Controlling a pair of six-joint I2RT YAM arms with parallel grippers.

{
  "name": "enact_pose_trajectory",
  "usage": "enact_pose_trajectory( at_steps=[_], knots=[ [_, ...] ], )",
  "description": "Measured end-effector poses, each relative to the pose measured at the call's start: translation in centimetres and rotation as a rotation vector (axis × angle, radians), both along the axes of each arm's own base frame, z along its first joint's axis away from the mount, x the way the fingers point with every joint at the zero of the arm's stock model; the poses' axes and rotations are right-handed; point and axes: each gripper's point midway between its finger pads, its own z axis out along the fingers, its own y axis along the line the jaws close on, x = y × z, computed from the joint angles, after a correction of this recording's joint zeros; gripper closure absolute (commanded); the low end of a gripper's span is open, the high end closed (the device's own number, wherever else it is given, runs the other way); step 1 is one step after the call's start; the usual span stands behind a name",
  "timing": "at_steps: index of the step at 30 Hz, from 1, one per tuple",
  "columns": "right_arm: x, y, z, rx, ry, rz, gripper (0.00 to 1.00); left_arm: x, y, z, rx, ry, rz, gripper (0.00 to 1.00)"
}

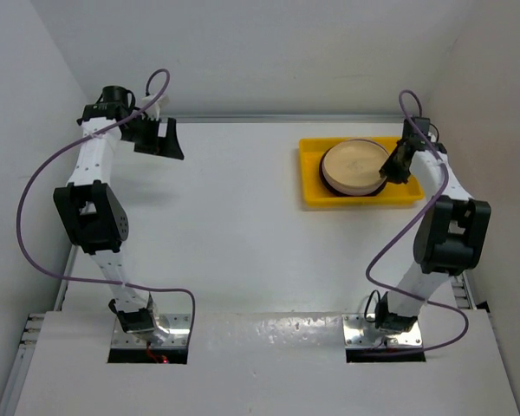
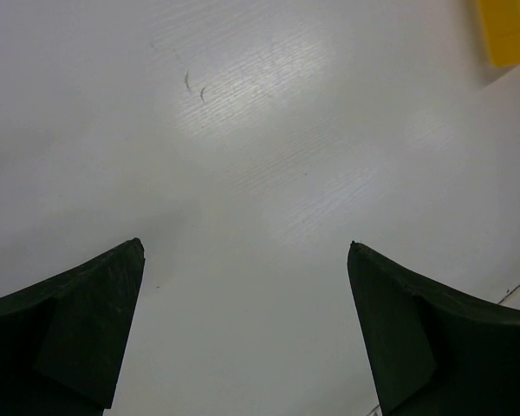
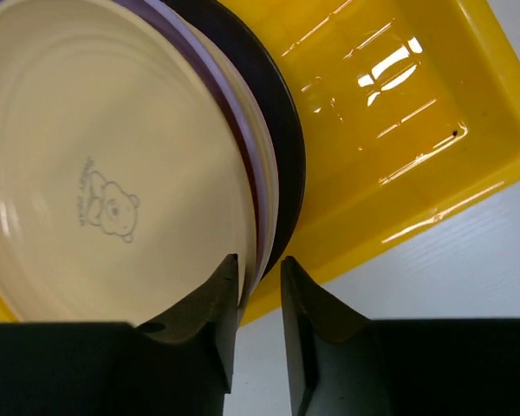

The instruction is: Place the plates into the plastic bin on the countertop

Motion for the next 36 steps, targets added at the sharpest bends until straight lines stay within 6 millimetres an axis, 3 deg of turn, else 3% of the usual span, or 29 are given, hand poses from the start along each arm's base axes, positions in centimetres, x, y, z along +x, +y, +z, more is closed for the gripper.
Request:
enact_pose_trajectory(
  at_steps=[2, 5, 9, 11, 17, 18, 20, 21, 23, 25, 28, 30, 32, 34, 36],
  knots=[
    [0.2, -0.2, -0.9, -0.001, 0.018, 0.001, 0.67, -0.1, -0.1, -0.2, -0.005, 0.004, -0.005, 0.00],
    [0.4, -0.7, -2.2, 0.011, 0.040, -0.013, 0.67, -0.5, -0.1, -0.7, -0.009, 0.023, -0.008, 0.00],
    [0.9, -1.0, -2.6, 0.036, 0.024, -0.028, 0.82, -0.6, -0.1, -0.8, -0.017, 0.029, -0.009, 0.00],
    [1.3, -1.1, -2.4, 0.033, 0.006, -0.030, 0.80, -0.6, 0.0, -0.7, -0.019, 0.029, -0.007, 0.00],
    [1.0, -1.6, -2.5, 0.034, 0.017, -0.041, 0.52, -0.7, 0.3, -0.7, -0.022, 0.029, 0.000, 0.00],
    [0.9, -1.7, -2.4, 0.032, 0.016, -0.040, 0.37, -0.7, 0.4, -0.7, -0.021, 0.029, -0.001, 0.00],
    [0.9, -2.0, -2.0, 0.033, 0.006, -0.039, 0.24, -0.7, 0.4, -0.8, -0.019, 0.031, 0.000, 0.00],
    [0.8, -2.1, -1.4, 0.032, -0.005, -0.039, 0.24, -0.7, 0.4, -0.8, -0.018, 0.032, 0.001, 0.00],
    [0.4, -2.4, 0.2, 0.027, -0.034, -0.045, 0.00, -0.7, 0.5, -0.8, -0.012, 0.033, 0.002, 0.00],
    [-0.1, -2.8, 2.4, 0.006, -0.072, -0.057, 0.00, -0.8, 0.6, -0.9, -0.005, 0.037, 0.004, 0.00],
    [-2.5, -3.8, 7.1, -0.031, -0.176, -0.123, 0.00, -0.9, 0.8, -1.0, 0.007, 0.038, 0.008, 0.00],
    [-5.9, -4.2, 9.2, -0.042, -0.235, -0.189, 0.00, -1.3, 0.8, -0.8, 0.013, 0.035, 0.010, 0.00],
    [-9.9, -4.3, 10.1, -0.051, -0.277, -0.264, 0.00, -2.4, 0.8, -0.9, 0.015, 0.043, 0.012, 0.00],
    [-13.5, -3.4, 8.3, -0.037, -0.274, -0.303, 0.00, -4.1, 0.7, -1.3, 0.029, 0.050, 0.013, 0.00],
    [-16.9, -1.7, 4.3, 0.005, -0.219, -0.317, 0.00, -6.4, 0.6, -2.1, 0.042, 0.072, 0.007, 0.00]
  ],
)
